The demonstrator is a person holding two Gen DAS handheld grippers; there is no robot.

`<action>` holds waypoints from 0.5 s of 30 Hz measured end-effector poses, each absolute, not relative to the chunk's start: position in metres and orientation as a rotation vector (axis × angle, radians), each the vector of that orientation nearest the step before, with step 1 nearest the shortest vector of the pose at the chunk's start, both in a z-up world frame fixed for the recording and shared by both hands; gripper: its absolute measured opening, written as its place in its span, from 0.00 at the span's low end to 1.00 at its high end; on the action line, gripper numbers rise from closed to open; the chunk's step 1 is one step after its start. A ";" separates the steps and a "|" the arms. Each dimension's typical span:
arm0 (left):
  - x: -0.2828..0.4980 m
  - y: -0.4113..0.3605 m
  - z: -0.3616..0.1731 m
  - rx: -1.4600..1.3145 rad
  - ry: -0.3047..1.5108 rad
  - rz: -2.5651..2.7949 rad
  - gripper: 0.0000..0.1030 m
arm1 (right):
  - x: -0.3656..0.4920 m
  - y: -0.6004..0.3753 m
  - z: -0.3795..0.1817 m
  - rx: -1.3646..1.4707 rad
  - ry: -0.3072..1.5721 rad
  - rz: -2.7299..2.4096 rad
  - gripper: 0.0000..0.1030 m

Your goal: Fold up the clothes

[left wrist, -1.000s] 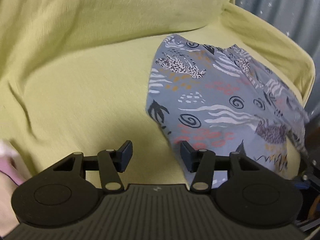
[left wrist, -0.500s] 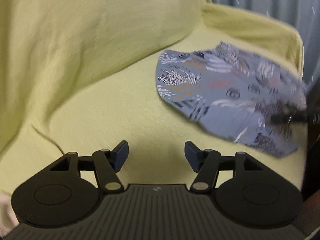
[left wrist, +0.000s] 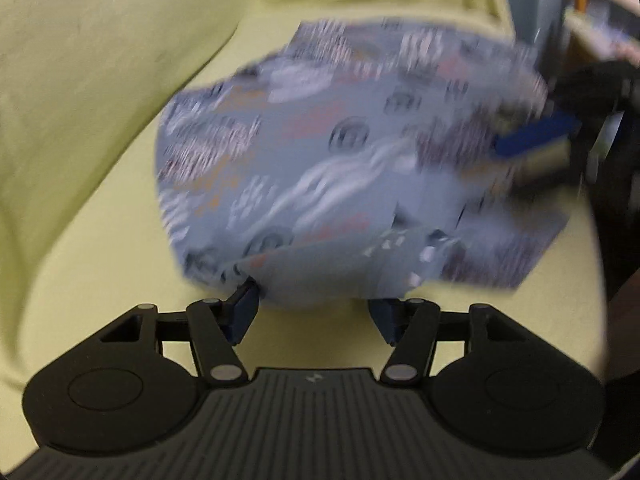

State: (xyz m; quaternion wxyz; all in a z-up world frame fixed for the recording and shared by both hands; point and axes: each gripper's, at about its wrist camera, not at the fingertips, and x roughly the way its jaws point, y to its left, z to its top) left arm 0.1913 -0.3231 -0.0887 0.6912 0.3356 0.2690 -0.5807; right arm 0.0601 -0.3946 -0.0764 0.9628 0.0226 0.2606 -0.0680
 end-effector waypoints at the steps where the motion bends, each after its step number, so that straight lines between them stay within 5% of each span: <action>1: 0.193 -0.324 -0.083 0.725 0.580 -1.320 0.55 | 0.066 -0.388 -0.078 -0.025 0.537 -0.137 0.45; 7: 0.203 -0.336 -0.059 0.753 0.479 -1.313 0.59 | 0.112 -0.352 -0.097 -0.460 0.626 -0.163 0.66; 12: 0.211 -0.314 -0.051 0.801 0.462 -1.242 0.64 | 0.135 -0.336 -0.121 -0.726 0.623 -0.105 0.60; 15: 0.214 -0.298 -0.054 0.866 0.452 -1.187 0.64 | 0.140 -0.327 -0.130 -0.856 0.581 -0.078 0.48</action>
